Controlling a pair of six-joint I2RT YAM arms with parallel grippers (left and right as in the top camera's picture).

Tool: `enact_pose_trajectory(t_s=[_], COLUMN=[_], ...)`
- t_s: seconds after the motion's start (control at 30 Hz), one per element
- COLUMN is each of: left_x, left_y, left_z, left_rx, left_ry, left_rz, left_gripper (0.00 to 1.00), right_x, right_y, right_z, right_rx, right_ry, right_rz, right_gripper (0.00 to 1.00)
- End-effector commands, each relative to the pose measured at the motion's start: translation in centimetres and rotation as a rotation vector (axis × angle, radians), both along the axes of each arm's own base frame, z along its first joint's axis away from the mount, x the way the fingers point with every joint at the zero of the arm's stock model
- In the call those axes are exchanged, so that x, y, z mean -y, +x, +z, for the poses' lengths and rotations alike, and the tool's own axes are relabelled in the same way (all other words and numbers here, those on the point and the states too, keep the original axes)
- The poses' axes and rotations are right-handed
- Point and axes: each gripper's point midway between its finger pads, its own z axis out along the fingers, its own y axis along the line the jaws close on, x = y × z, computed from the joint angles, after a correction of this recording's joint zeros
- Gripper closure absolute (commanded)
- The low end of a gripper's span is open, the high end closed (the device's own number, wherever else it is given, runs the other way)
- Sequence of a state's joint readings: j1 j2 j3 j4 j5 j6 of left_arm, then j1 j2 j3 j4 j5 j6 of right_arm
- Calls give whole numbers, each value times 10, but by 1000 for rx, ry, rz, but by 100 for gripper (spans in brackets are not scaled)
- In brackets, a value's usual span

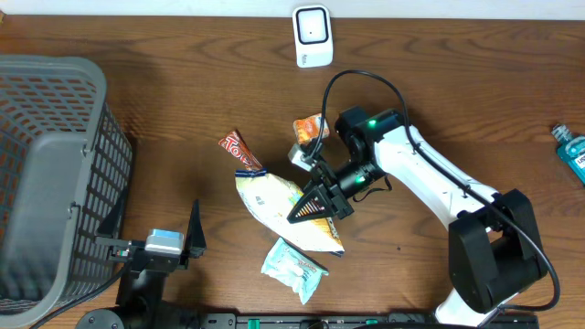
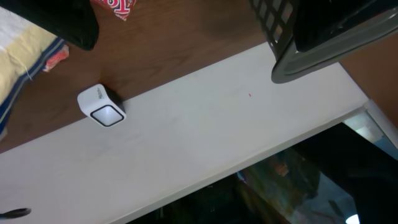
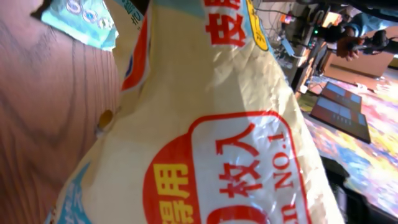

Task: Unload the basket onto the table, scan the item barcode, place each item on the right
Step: 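Lift the white wipes pack and drag it toward table centre, then raise the wipes pack over the scanner, presenting its label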

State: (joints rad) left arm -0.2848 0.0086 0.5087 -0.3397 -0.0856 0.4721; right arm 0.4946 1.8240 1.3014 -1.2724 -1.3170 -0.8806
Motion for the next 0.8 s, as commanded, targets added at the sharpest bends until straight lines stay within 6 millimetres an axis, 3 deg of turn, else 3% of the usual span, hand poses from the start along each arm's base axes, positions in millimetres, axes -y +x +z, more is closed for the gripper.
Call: enact_pose_trajectory(t_s=[0.0, 0.17, 0.27, 0.33, 0.53, 0.57, 0.77], left_x=[-2, -2, -2, -2, -2, -2, -2], left_y=[-1, -1, -1, -1, -1, -1, -1], left_z=[3, 3, 3, 3, 3, 3, 3], left_rx=[12, 12, 12, 12, 12, 12, 12], left_ry=[2, 2, 2, 2, 2, 2, 2], left_rz=[8, 8, 8, 8, 8, 8, 8], left_gripper=[0, 0, 0, 0, 0, 0, 0], right_x=[0, 3, 19, 31, 23, 27, 68], right_y=[-2, 17, 55, 76, 101, 113, 178], right_z=[-6, -37, -81, -95, -62, -45, -3], right_rx=[-59, -151, -160, -125, -40, 16, 339], right_ry=[-76, -345, -688, -810, -770, -800, -969], right_rz=[-11, -127, -384, -515, -554, -591, -847], right_gripper=[99, 99, 98, 99, 99, 99, 99])
